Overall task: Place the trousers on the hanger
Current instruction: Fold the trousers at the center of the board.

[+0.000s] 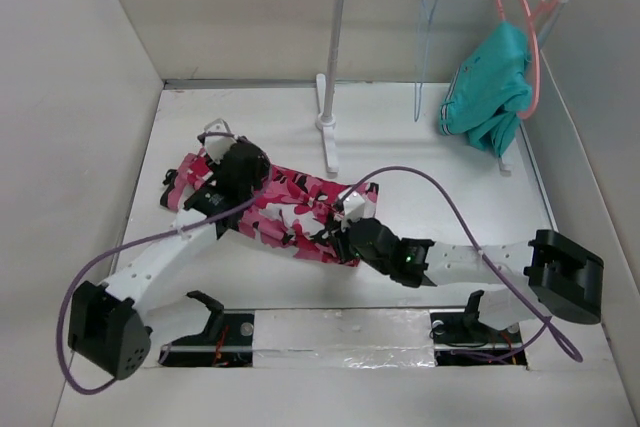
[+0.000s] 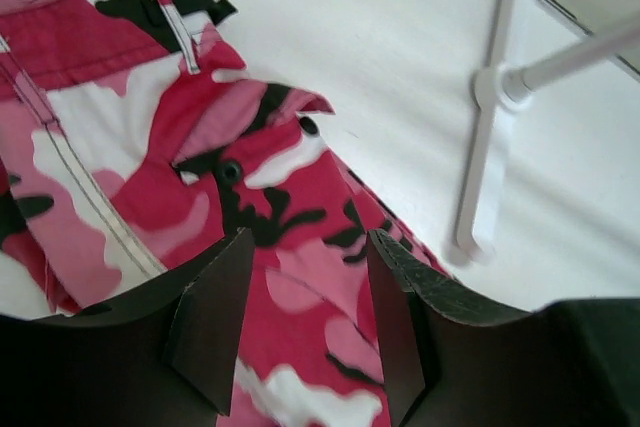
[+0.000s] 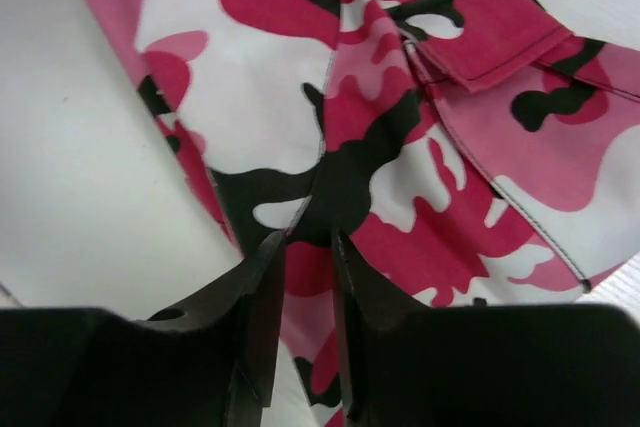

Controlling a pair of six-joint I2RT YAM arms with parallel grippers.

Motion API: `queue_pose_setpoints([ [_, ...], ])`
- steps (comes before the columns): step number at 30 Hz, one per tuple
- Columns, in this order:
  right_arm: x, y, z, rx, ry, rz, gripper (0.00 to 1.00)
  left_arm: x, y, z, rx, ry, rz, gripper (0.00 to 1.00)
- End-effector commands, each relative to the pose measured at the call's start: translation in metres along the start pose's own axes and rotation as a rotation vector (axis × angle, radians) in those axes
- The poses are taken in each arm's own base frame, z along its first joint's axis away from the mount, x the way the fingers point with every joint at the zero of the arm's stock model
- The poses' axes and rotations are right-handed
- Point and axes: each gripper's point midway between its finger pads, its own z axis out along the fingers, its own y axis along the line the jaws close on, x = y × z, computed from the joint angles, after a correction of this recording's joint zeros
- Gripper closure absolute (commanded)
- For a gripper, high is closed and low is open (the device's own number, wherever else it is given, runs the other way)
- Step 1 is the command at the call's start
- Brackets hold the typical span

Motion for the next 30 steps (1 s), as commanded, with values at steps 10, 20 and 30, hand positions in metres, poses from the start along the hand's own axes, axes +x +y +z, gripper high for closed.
queue_pose_setpoints([
  [10,0.006,0.031,-0.002,0.034,-0.024,-0.037,0.71,0.071,0.044,0.082,-0.009,0.224,-0.125,0.52],
  [20,0.085,0.023,0.001,0.066,0.134,-0.06,1.0,0.069,0.139,0.074,-0.175,0.109,-0.341,0.52],
  [30,0.075,0.019,-0.024,0.042,0.129,-0.032,0.38,0.014,0.062,0.023,0.152,-0.009,-0.338,0.55],
])
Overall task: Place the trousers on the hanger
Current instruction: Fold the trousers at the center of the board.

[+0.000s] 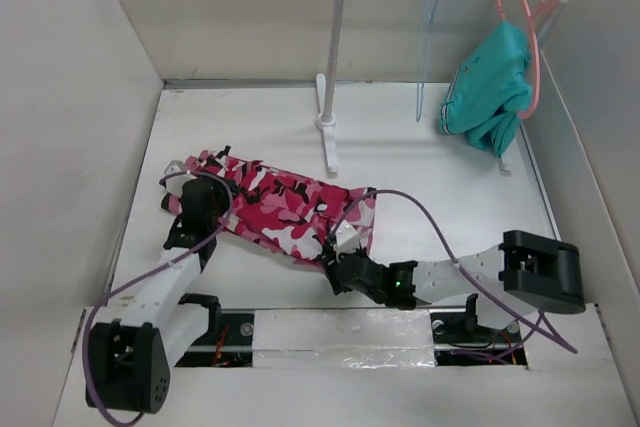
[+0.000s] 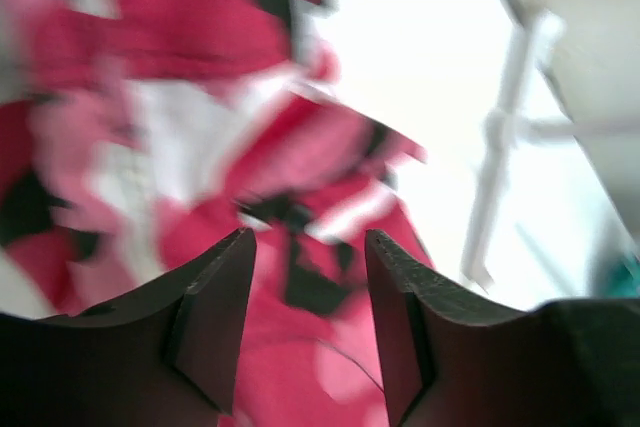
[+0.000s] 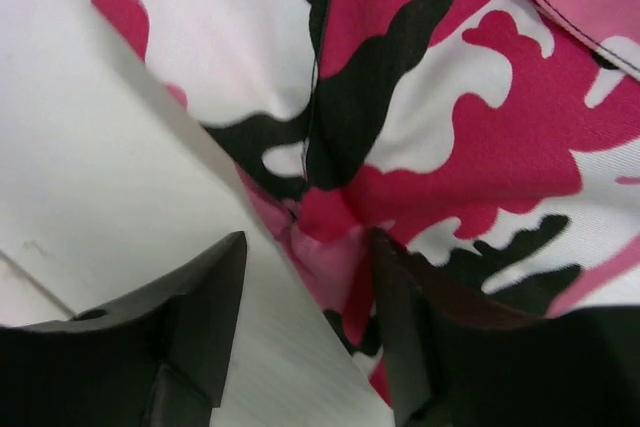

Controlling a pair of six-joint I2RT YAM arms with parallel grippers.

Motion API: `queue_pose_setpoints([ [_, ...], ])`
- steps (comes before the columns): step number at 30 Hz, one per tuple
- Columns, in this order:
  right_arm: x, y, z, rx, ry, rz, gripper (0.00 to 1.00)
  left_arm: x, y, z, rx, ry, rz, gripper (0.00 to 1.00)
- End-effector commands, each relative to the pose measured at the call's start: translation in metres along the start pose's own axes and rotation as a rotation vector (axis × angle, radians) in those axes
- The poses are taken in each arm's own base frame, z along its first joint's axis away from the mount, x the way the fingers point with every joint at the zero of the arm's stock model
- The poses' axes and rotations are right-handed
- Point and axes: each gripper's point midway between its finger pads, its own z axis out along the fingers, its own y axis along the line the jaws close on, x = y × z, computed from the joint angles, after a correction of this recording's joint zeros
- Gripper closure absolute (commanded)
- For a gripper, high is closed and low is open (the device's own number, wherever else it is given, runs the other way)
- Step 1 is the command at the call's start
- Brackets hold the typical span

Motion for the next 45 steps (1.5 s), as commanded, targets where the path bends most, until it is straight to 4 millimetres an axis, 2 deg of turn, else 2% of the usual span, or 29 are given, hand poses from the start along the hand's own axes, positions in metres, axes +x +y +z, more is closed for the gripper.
queue_pose_setpoints([
  [1,-0.015,-0.006,-0.022,0.001,-0.024,0.006,0.33,0.0,-0.057,-0.027,0.199,0.014,0.065,0.57],
  [2,-0.022,-0.009,-0.03,0.003,-0.034,0.003,0.28,0.015,-0.074,-0.038,0.257,0.052,0.106,0.58],
  [3,-0.043,-0.012,-0.042,-0.012,-0.092,0.025,0.21,0.024,-0.078,-0.043,0.267,0.075,0.139,0.59],
  [4,-0.053,-0.017,-0.048,-0.01,-0.115,0.037,0.2,0.029,-0.082,-0.048,0.273,0.085,0.175,0.64],
  [5,-0.062,-0.031,-0.051,0.018,-0.128,0.059,0.2,0.037,-0.084,-0.051,0.274,0.094,0.207,0.67],
  [6,-0.077,-0.04,-0.061,0.016,-0.178,0.088,0.22,0.059,-0.09,-0.06,0.308,0.146,0.259,0.69],
  [7,-0.084,-0.051,-0.063,0.032,-0.199,0.106,0.27,0.07,-0.09,-0.064,0.315,0.17,0.282,0.72],
  [8,-0.097,-0.073,-0.061,0.076,-0.241,0.15,0.43,0.078,-0.091,-0.068,0.317,0.181,0.291,0.73],
  [9,-0.101,-0.082,-0.062,0.073,-0.248,0.142,0.78,0.098,-0.093,-0.079,0.34,0.226,0.327,0.73],
  [11,-0.115,-0.113,-0.06,0.111,-0.278,0.169,1.0,0.113,-0.084,-0.085,0.321,0.237,0.364,0.71],
  [13,-0.119,-0.127,-0.055,0.12,-0.271,0.17,1.0,0.117,-0.072,-0.083,0.281,0.232,0.377,0.66],
  [14,-0.118,-0.132,-0.048,0.123,-0.254,0.161,0.96,0.122,-0.065,-0.082,0.266,0.241,0.391,0.6],
  [15,-0.12,-0.14,-0.044,0.126,-0.243,0.157,0.81,0.125,-0.058,-0.081,0.25,0.253,0.399,0.58],
  [17,-0.119,-0.143,-0.035,0.133,-0.2,0.147,0.62,0.132,-0.044,-0.08,0.228,0.264,0.423,0.52],
  [18,-0.121,-0.142,-0.031,0.128,-0.202,0.133,0.48,0.133,-0.039,-0.078,0.216,0.26,0.425,0.52],
  [19,-0.122,-0.149,-0.027,0.141,-0.203,0.142,0.43,0.135,-0.034,-0.077,0.202,0.259,0.416,0.52],
  [21,-0.12,-0.149,-0.012,0.115,-0.173,0.145,0.34,0.139,-0.022,-0.074,0.181,0.26,0.417,0.51],
  [25,-0.111,-0.152,0.01,0.101,-0.153,0.198,0.33,0.144,-0.009,-0.069,0.145,0.27,0.399,0.54],
  [26,-0.109,-0.16,0.013,0.117,-0.155,0.22,0.34,0.146,-0.009,-0.07,0.147,0.281,0.399,0.54],
  [27,-0.11,-0.164,0.016,0.124,-0.171,0.241,0.41,0.144,-0.006,-0.068,0.129,0.282,0.389,0.55],
  [28,-0.099,-0.168,0.021,0.134,-0.152,0.27,0.46,0.144,-0.006,-0.068,0.125,0.291,0.378,0.55],
  [29,-0.096,-0.172,0.023,0.14,-0.153,0.285,0.54,0.15,-0.003,-0.07,0.13,0.326,0.374,0.55],
  [30,-0.099,-0.181,0.024,0.157,-0.178,0.31,0.75,0.154,-0.002,-0.072,0.137,0.344,0.365,0.57],
  [31,-0.092,-0.186,0.027,0.169,-0.17,0.329,0.82,0.154,0.001,-0.071,0.128,0.352,0.345,0.58],
  [34,-0.093,-0.199,0.033,0.178,-0.19,0.359,1.0,0.157,0.013,-0.076,0.104,0.374,0.309,0.65],
  [37,-0.097,-0.209,0.036,0.186,-0.207,0.374,1.0,0.155,0.01,-0.082,0.135,0.375,0.271,0.66],
  [41,-0.096,-0.217,0.04,0.207,-0.197,0.376,1.0,0.154,0.018,-0.084,0.121,0.379,0.27,0.66],
  [43,-0.097,-0.215,0.034,0.198,-0.199,0.36,0.7,0.15,0.014,-0.086,0.127,0.375,0.28,0.66],
  [45,-0.106,-0.203,0.02,0.175,-0.212,0.337,0.42,0.139,-0.007,-0.092,0.177,0.356,0.267,0.67],
])
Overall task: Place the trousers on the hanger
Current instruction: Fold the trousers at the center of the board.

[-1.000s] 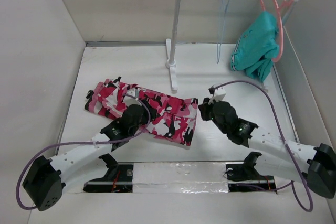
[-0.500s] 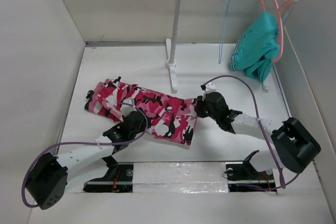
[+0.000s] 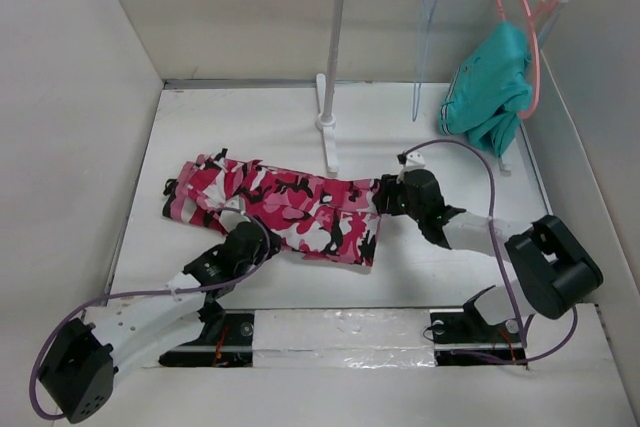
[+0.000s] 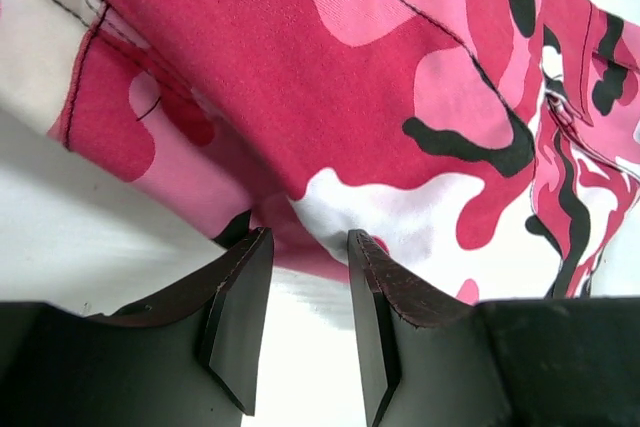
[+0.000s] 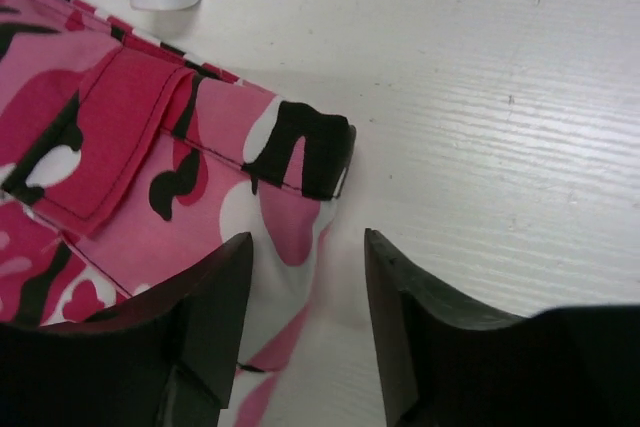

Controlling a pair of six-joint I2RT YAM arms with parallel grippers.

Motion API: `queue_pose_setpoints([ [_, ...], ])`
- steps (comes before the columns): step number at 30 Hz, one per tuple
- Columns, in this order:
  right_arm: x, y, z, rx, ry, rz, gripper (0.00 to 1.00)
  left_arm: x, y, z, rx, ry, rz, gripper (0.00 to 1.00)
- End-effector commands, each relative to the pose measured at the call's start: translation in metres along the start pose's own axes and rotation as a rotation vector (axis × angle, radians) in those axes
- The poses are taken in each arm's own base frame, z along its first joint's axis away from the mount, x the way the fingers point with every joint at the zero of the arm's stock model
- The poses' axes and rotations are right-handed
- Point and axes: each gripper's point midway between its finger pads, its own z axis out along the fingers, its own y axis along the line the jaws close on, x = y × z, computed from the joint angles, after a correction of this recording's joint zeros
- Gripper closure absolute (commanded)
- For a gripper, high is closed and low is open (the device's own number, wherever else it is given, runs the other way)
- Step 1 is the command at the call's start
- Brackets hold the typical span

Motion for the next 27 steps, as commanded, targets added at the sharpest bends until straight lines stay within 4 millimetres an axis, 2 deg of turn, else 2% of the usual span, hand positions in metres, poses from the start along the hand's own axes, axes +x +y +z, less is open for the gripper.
queue_pose_setpoints([
  [1,-0.033,0.013,-0.021,-0.016,-0.104,-0.048,0.37,-0.021,-0.022,-0.013,0.052,-0.031,-0.004,0.67],
  [2,-0.034,0.024,-0.03,-0.028,-0.109,-0.076,0.33,-0.034,-0.037,-0.02,0.089,-0.058,0.003,0.67],
  [3,-0.027,0.024,-0.039,-0.011,-0.082,-0.099,0.3,-0.043,-0.046,-0.026,0.118,-0.08,0.004,0.68],
  [4,-0.041,0.03,-0.055,-0.011,-0.133,-0.106,0.3,-0.05,-0.053,-0.03,0.135,-0.095,0.011,0.68],
  [5,-0.041,0.036,-0.064,-0.024,-0.143,-0.113,0.3,-0.062,-0.068,-0.039,0.173,-0.122,0.024,0.69],
  [6,-0.03,0.051,-0.074,-0.061,-0.122,-0.139,0.33,-0.069,-0.075,-0.042,0.185,-0.136,0.03,0.7],
  [7,-0.03,0.06,-0.082,-0.088,-0.133,-0.135,0.38,-0.072,-0.084,-0.044,0.203,-0.142,0.046,0.7],
  [8,-0.026,0.071,-0.091,-0.132,-0.144,-0.133,0.47,-0.087,-0.095,-0.049,0.215,-0.183,0.045,0.7],
  [9,-0.017,0.095,-0.098,-0.21,-0.139,-0.142,0.65,-0.089,-0.102,-0.044,0.21,-0.191,0.082,0.7],
  [10,-0.009,0.108,-0.102,-0.255,-0.124,-0.122,0.72,-0.092,-0.108,-0.041,0.21,-0.197,0.095,0.69],
  [11,0.005,0.116,-0.099,-0.278,-0.091,-0.132,0.78,-0.098,-0.119,-0.04,0.22,-0.204,0.102,0.69],
  [12,0.015,0.135,-0.104,-0.341,-0.074,-0.128,0.85,-0.094,-0.123,-0.025,0.202,-0.193,0.128,0.68],
  [14,0.033,0.146,-0.101,-0.351,-0.029,-0.125,0.92,-0.096,-0.133,-0.011,0.201,-0.179,0.137,0.67],
  [15,0.047,0.146,-0.097,-0.339,0.002,-0.133,0.96,-0.088,-0.132,0.006,0.173,-0.151,0.151,0.67],
  [17,0.061,0.141,-0.094,-0.293,0.012,-0.103,1.0,-0.086,-0.129,0.021,0.15,-0.145,0.151,0.66],
  [18,0.08,0.13,-0.091,-0.275,0.04,-0.099,1.0,-0.089,-0.123,0.033,0.131,-0.15,0.133,0.66],
  [19,0.088,0.123,-0.09,-0.256,0.047,-0.063,1.0,-0.089,-0.12,0.039,0.132,-0.144,0.121,0.66],
  [20,0.097,0.114,-0.088,-0.235,0.053,-0.049,1.0,-0.08,-0.112,0.046,0.134,-0.103,0.11,0.66],
  [21,0.101,0.107,-0.085,-0.219,0.048,-0.017,1.0,-0.087,-0.102,0.055,0.121,-0.111,0.08,0.66],
  [22,0.121,0.092,-0.085,-0.192,0.093,-0.012,1.0,-0.085,-0.097,0.059,0.123,-0.099,0.067,0.66],
  [23,0.129,0.086,-0.085,-0.182,0.111,-0.014,1.0,-0.078,-0.085,0.063,0.111,-0.078,0.058,0.66],
  [25,0.146,0.077,-0.089,-0.171,0.161,-0.012,1.0,-0.08,-0.079,0.063,0.119,-0.084,0.041,0.66],
  [26,0.15,0.077,-0.092,-0.182,0.171,-0.013,1.0,-0.077,-0.073,0.062,0.109,-0.085,0.043,0.66],
  [27,0.155,0.079,-0.096,-0.193,0.184,-0.021,1.0,-0.084,-0.074,0.056,0.115,-0.116,0.04,0.66],
])
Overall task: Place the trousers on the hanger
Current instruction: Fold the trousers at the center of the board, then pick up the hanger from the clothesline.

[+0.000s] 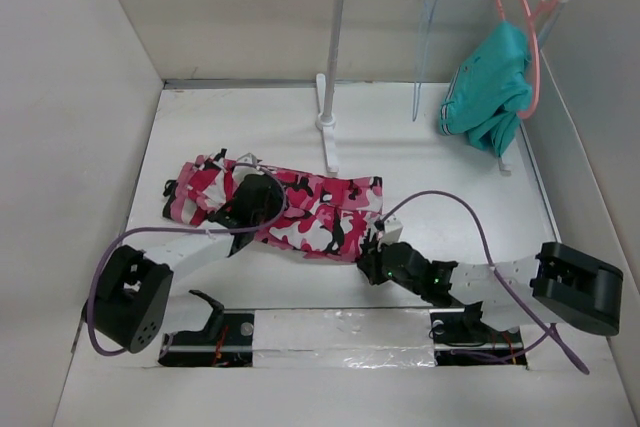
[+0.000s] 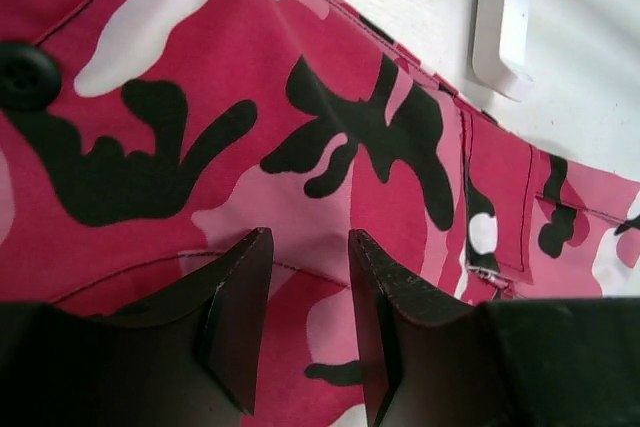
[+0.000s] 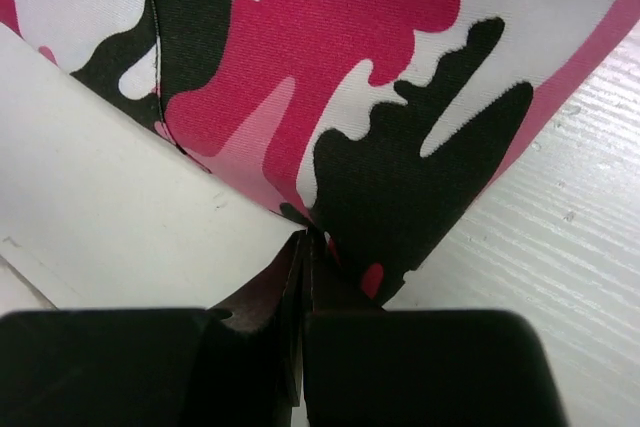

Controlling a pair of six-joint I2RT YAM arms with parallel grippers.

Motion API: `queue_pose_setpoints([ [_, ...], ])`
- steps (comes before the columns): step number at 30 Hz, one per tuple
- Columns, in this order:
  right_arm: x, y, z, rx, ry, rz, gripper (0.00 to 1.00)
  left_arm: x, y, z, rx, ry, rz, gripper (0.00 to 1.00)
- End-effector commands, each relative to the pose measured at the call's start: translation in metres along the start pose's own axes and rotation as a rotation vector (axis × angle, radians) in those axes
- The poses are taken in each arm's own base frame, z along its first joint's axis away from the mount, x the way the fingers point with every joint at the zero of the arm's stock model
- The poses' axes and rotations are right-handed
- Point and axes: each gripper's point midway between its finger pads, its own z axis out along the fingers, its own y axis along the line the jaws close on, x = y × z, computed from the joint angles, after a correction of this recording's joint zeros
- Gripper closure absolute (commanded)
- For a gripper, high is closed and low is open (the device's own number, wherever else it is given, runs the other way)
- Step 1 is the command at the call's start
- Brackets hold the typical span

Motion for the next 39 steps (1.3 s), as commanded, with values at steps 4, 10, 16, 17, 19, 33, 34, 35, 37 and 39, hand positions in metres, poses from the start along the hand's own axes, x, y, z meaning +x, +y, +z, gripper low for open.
queue_pose_setpoints([
  [4,0.013,-0.001,-0.018,0.024,0.025,0.017,1.0,-0.037,-0.032,-0.029,0.167,-0.138,-0.037,0.66],
  [10,-0.081,0.043,-0.07,-0.043,-0.149,-0.054,1.0,-0.07,-0.071,-0.074,0.326,-0.262,-0.002,0.8],
  [16,-0.205,0.031,-0.141,0.12,-0.473,-0.064,1.0,-0.083,-0.089,-0.089,0.44,-0.334,0.032,0.98],
  [17,-0.22,0.027,-0.148,0.158,-0.5,-0.08,1.0,-0.081,-0.088,-0.086,0.441,-0.334,0.052,1.0],
  [19,-0.268,0.012,-0.165,0.28,-0.565,-0.132,1.0,-0.075,-0.089,-0.078,0.441,-0.317,0.079,1.0],
  [33,-0.47,-0.095,-0.14,0.507,-0.534,-0.228,0.33,-0.053,-0.109,-0.092,0.589,-0.234,0.176,1.0],
  [34,-0.477,-0.093,-0.124,0.479,-0.514,-0.242,0.32,-0.051,-0.112,-0.094,0.601,-0.231,0.181,0.99],
  [35,-0.479,-0.097,-0.117,0.473,-0.507,-0.246,0.32,-0.052,-0.112,-0.094,0.6,-0.238,0.189,0.96],
  [37,-0.481,-0.1,-0.099,0.44,-0.49,-0.246,0.32,-0.043,-0.12,-0.099,0.617,-0.229,0.217,0.92],
  [39,-0.484,-0.115,-0.096,0.457,-0.497,-0.217,0.34,-0.047,-0.123,-0.101,0.574,-0.273,0.245,0.87],
])
